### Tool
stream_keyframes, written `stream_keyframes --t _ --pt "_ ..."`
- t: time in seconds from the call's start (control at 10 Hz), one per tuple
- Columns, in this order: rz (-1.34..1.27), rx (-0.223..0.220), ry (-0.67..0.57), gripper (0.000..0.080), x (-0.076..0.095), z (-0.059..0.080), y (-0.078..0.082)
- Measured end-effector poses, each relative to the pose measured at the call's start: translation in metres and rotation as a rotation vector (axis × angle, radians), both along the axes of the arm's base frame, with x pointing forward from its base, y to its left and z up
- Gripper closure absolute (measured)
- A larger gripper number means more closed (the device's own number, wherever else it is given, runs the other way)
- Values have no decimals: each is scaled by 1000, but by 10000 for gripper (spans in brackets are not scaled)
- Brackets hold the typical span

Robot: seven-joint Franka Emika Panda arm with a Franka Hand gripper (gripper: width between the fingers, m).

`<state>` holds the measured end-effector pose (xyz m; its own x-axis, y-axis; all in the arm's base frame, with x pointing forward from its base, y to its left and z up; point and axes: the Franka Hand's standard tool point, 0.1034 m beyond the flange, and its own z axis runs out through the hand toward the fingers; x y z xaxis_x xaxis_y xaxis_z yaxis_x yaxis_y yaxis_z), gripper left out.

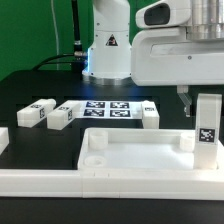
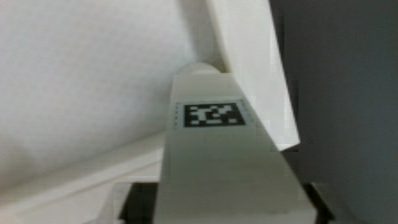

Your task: Assemble desk

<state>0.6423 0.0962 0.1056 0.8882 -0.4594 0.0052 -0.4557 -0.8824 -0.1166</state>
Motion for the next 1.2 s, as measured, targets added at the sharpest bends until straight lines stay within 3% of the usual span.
stream_keyframes --t 0.3,0.7,0.8,0.9,1.0,1.1,1.2 --pt "-308 13 50 509 -3 0 2" --pt "-497 22 70 509 -3 0 3" --pt "-478 22 67 426 -3 0 3" --pt "-442 20 64 290 -3 -1 3" --pt "-412 18 61 290 -3 -1 3" --pt "-323 11 53 180 -3 -1 3" --pt "-211 6 42 158 -3 -1 3"
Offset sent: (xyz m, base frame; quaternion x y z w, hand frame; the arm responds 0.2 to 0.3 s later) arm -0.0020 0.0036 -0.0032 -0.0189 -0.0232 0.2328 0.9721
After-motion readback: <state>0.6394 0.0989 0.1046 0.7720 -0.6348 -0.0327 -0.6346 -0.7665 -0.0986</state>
